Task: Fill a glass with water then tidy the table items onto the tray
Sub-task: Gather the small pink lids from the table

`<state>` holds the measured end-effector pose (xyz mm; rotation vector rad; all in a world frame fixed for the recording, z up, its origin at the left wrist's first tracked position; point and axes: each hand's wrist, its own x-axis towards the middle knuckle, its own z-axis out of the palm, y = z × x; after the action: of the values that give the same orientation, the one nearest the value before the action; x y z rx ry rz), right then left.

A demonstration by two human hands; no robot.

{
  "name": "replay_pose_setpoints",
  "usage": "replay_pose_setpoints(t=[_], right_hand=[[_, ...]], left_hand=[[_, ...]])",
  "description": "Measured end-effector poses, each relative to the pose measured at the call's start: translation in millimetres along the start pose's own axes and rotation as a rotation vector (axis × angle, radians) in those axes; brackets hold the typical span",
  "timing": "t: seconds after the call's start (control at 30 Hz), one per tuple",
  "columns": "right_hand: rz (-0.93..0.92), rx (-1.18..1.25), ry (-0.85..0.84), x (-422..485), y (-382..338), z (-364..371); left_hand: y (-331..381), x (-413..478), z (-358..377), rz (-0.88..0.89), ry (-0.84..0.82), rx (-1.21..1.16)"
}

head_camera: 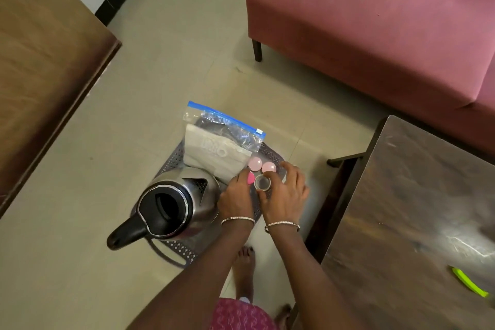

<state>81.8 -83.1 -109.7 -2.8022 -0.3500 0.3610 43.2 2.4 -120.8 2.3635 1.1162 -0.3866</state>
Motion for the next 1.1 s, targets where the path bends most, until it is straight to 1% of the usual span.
replay_pose_setpoints(t=[0.1, 0.23, 0.43, 0.77, 0.93, 1.1], right_hand=[[0.027, -0.004, -0.03, 3, -1, 5], [0.039, -0.016, 0.014, 1, -6, 13], [0.081, -0.027, 0.037, 6, -4, 22], [0.095, -0.015, -0.157, 17, 0, 22], [0.09, 0.02, -0.161, 16, 3, 18], [0.066, 0.104, -0.145, 2, 8, 0]], left_hand=[[0, 4, 2, 0.005, -0.006, -0.001], [-1, 5, 4, 0.006, -0.001, -0.047], [-5, 11, 8, 0.037, -0.008, -0.011], [-5, 10, 7, 0.03, -0.032, 0.104], [-2, 2, 3, 0.083, -0.002, 0.121], [-5, -17, 2, 0.142, 0.051, 0.209]])
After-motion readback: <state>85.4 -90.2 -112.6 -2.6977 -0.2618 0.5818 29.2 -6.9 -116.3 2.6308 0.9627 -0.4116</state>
